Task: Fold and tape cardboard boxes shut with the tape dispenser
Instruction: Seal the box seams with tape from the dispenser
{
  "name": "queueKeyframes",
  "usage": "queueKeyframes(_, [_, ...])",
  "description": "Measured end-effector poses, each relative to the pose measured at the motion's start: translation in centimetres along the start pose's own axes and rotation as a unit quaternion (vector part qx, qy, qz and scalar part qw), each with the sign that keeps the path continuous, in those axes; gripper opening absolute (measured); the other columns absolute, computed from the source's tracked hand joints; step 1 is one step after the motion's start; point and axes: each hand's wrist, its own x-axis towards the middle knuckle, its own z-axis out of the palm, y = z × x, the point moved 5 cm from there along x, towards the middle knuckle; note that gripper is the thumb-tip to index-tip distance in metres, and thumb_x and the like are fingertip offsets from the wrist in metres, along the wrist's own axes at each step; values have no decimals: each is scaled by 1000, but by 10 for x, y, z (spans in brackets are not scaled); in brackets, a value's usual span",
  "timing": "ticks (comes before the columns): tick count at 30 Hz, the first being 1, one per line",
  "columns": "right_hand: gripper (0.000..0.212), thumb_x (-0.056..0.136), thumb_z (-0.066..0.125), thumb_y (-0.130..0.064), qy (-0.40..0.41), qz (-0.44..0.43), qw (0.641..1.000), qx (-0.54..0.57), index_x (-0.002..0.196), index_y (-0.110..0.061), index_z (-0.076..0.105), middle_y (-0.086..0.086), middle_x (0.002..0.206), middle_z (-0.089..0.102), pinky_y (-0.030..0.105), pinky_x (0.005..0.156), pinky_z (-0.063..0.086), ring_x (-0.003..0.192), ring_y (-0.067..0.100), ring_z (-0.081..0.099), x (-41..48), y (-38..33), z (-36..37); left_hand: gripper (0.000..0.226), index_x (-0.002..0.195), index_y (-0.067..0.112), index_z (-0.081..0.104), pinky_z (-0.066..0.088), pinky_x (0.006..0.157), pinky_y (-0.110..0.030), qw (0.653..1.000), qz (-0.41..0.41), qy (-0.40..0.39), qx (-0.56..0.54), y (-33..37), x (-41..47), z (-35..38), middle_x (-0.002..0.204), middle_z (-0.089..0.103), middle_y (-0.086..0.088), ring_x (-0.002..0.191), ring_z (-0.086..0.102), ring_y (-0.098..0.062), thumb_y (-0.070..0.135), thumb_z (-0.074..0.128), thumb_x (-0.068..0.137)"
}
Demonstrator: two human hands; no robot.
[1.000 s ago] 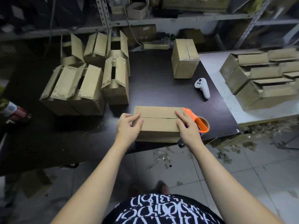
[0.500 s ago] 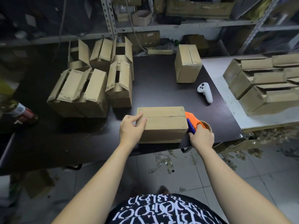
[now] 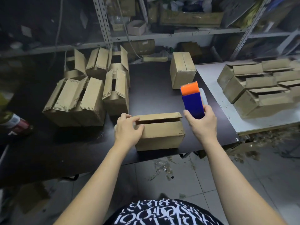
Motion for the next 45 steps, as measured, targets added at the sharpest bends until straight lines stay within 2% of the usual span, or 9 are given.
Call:
queueKeyframes(3, [46, 72, 93, -36, -22, -32, 999, 32, 101, -24, 59, -14, 85, 66, 12, 62, 49, 73, -4, 62, -6, -20, 2, 49, 134, 25, 66, 45, 104, -46, 1000, 12, -15, -19, 8, 8, -11, 123, 56, 0, 119, 53, -22, 35, 74, 87])
queueKeyframes(11, [42, 63, 89, -8, -114, -140, 983, 44, 86, -20, 56, -6, 72, 63, 36, 62, 49, 63, 15, 57, -16, -41, 16, 35, 136, 23, 63, 51, 85, -30, 913, 64, -57, -398, 86, 27, -77, 117, 73, 7, 110, 67, -11, 33, 55, 103])
queueKeyframes(15, [45, 62, 90, -5, -144, -180, 972, 52, 87, -20, 56, -8, 75, 61, 33, 62, 49, 66, 14, 58, -21, -51, 19, 34, 117, 24, 74, 51, 74, -29, 915, 123, -155, -351, 106, 29, -89, 106, 76, 5, 99, 67, -11, 42, 62, 91])
queueKeyframes(21, [43, 60, 85, -21, -146, -215, 965, 36, 89, -30, 55, -9, 82, 62, 32, 70, 49, 81, 23, 59, -24, -51, 22, 19, 108, 21, 78, 54, 95, -58, 923, 120, -205, -304, 106, 32, -92, 104, 77, -1, 108, 68, -26, 31, 71, 94])
queueKeyframes(26, [44, 64, 81, -24, -109, -259, 960, 15, 103, -21, 62, -10, 89, 65, 33, 75, 49, 82, 12, 60, -25, -53, 20, 7, 96, 18, 77, 60, 76, -26, 931, 126, -143, -310, 108, 34, -89, 88, 76, 6, 92, 72, -12, 21, 71, 95])
queueKeyframes(30, [64, 67, 76, -31, -61, -296, 953, -19, 125, -18, 54, -7, 94, 66, 36, 70, 53, 75, 19, 61, -24, -55, 18, 7, 93, 19, 76, 59, 77, -26, 944, 123, -60, -300, 110, 33, -85, 89, 75, 1, 89, 71, -15, 19, 69, 97])
queueKeyframes(33, [63, 66, 78, -22, -47, -342, 938, -31, 125, -13, 59, -10, 103, 67, 29, 76, 51, 82, 8, 58, -25, -61, 15, 9, 91, 22, 74, 58, 75, -26, 946, 108, -27, -304, 108, 34, -86, 87, 74, 2, 87, 70, -14, 19, 69, 97])
queueKeyframes(40, [63, 64, 83, -2, -45, -290, 955, -32, 124, -13, 66, -4, 112, 72, 46, 84, 56, 99, 20, 69, -14, -31, 10, 10, 89, 17, 76, 55, 67, -25, 931, 71, 95, -346, 90, 42, -114, 78, 72, -2, 71, 65, -9, 12, 70, 95])
queueKeyframes(45, [59, 68, 72, -6, -55, -268, 960, -63, 126, -13, 64, 0, 111, 67, 47, 85, 53, 100, 21, 62, -8, -14, 1, 10, 91, 22, 74, 51, 68, -26, 938, 30, 66, -339, 62, 44, -116, 79, 70, 0, 74, 64, -10, 17, 68, 97])
